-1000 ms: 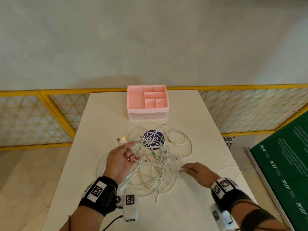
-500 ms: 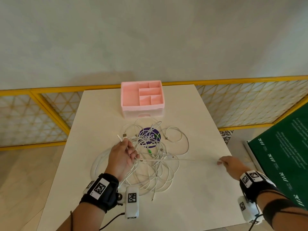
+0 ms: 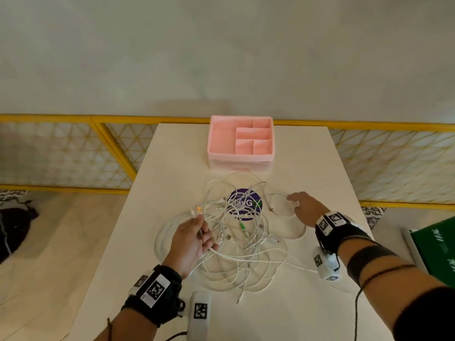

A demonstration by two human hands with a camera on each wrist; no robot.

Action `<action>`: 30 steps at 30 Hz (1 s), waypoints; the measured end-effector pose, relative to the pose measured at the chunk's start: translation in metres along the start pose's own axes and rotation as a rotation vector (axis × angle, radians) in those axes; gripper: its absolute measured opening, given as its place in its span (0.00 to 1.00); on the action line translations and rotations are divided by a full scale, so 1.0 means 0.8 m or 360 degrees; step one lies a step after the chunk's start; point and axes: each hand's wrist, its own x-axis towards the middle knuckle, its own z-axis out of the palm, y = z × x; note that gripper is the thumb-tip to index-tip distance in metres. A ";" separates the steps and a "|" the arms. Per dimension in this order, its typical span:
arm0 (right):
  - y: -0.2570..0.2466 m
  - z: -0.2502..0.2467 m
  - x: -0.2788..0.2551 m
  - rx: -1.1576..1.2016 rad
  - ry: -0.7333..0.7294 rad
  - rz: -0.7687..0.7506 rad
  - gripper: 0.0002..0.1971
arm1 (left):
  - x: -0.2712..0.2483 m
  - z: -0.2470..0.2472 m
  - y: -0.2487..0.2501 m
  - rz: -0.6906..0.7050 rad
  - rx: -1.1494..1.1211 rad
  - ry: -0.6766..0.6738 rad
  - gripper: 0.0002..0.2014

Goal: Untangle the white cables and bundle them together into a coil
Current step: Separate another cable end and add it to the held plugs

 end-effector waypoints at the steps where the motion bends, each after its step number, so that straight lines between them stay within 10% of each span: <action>1: -0.014 0.004 0.012 -0.0050 -0.0021 -0.0054 0.22 | -0.003 -0.002 0.000 -0.0008 0.0026 0.0010 0.19; 11: -0.030 0.049 0.047 -0.0451 -0.0120 -0.0065 0.16 | -0.016 -0.021 0.013 0.0044 -0.0119 0.0114 0.19; 19: -0.103 -0.101 0.003 0.0871 0.0705 -0.0216 0.08 | 0.001 0.011 0.010 0.0079 -0.0062 0.0008 0.19; 30: -0.176 -0.106 -0.103 0.2394 -0.0068 0.0037 0.05 | 0.010 0.065 0.006 0.0241 0.0301 -0.0242 0.14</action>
